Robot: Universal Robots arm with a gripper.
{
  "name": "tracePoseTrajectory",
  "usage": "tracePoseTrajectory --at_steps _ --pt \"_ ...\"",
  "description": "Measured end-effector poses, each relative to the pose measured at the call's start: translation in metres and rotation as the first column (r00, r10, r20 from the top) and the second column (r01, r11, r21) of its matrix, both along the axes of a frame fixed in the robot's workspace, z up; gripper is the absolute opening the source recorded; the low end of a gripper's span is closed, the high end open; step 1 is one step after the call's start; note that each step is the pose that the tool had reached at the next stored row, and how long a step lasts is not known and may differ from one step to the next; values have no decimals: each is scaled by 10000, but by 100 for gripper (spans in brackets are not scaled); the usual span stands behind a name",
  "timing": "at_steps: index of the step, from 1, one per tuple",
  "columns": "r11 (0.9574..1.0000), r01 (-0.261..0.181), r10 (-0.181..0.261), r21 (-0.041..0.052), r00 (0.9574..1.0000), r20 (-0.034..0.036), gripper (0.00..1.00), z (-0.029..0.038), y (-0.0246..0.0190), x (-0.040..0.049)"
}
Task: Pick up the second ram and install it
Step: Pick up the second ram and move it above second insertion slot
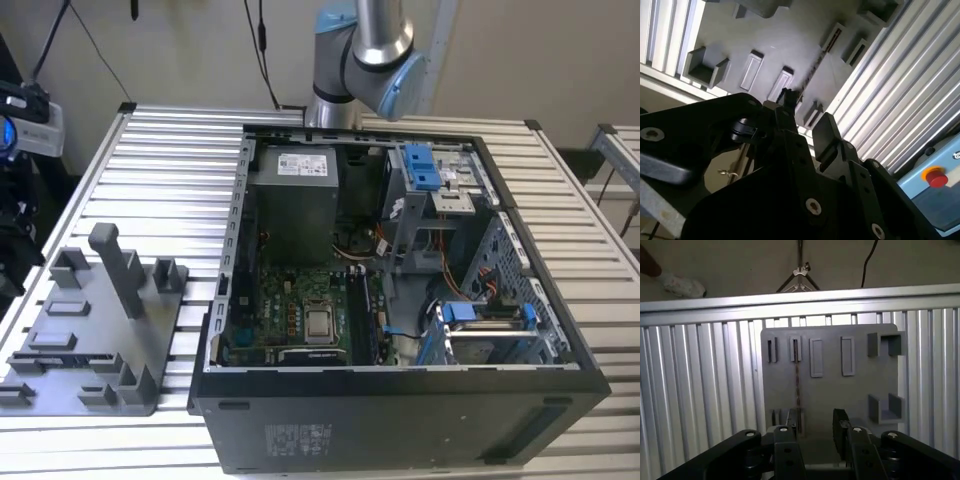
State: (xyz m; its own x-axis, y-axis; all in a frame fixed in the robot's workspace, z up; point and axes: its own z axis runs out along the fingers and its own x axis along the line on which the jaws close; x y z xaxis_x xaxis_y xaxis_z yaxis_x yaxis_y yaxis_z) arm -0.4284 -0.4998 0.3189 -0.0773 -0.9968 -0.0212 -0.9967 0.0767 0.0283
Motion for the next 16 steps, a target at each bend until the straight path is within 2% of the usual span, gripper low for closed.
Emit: tracePoseTrajectory --at_steps 5,16 --pt "9999 -164 164 0 9999 1 42 -90 -10 0" --pt "9993 -366 366 0 9993 1 42 -292 -81 0"
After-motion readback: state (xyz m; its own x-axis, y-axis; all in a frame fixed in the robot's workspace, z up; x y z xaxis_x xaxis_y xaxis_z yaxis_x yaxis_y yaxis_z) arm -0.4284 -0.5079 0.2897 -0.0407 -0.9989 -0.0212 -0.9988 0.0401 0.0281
